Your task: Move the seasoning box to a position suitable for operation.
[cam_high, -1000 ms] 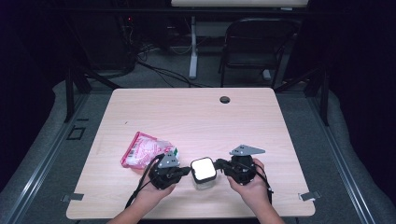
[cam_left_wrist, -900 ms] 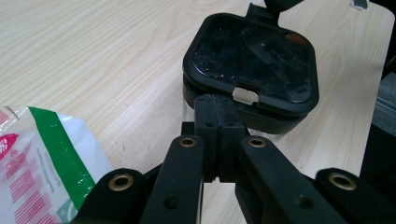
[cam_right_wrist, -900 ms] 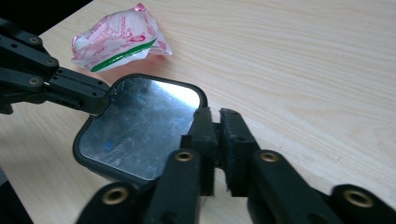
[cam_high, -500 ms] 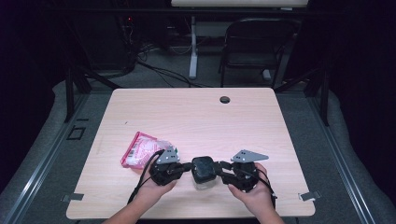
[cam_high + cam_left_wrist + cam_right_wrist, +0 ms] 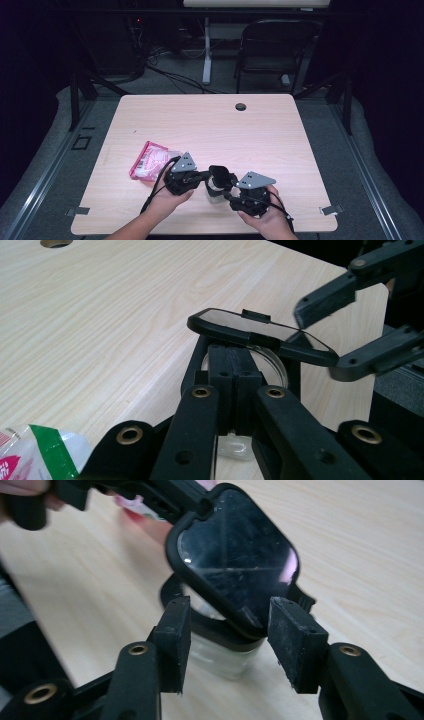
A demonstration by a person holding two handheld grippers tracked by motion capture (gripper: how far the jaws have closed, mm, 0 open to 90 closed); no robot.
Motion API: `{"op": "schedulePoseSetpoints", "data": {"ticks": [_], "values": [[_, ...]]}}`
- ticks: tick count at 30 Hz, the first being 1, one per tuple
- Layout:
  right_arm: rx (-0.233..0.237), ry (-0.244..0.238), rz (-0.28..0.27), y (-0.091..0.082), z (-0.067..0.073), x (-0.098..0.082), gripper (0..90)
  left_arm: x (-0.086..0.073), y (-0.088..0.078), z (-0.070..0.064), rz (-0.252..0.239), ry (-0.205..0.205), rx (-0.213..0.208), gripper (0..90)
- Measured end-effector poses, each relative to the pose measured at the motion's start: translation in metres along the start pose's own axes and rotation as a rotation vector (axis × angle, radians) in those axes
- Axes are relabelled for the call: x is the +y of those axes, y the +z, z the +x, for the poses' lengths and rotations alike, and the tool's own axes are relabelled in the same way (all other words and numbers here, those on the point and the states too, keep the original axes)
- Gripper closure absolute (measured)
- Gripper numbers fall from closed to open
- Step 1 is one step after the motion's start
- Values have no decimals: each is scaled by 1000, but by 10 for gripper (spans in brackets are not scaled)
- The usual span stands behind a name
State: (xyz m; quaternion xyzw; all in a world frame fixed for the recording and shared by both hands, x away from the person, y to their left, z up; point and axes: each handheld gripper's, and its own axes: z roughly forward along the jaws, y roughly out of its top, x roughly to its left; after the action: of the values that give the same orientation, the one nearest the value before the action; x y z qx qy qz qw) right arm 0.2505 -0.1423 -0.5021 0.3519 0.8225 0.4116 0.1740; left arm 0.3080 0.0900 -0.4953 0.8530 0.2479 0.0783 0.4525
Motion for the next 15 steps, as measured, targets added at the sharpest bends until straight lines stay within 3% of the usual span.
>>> {"op": "schedulePoseSetpoints", "data": {"ticks": [3,7,12,13,15], "values": [[-37,-5,-4,6,0,2,501,0,1,0,-2,0,-6,900],[-49,-13,-4,7,0,2,546,-1,3,0,15,3,-5,900],[-17,32,-28,3,-3,2,578,-7,8,1,42,5,3,900],[-5,60,-42,1,-5,2,590,-9,9,1,46,7,7,900],[-6,62,-41,0,-6,1,595,-10,10,1,55,11,12,900]]}}
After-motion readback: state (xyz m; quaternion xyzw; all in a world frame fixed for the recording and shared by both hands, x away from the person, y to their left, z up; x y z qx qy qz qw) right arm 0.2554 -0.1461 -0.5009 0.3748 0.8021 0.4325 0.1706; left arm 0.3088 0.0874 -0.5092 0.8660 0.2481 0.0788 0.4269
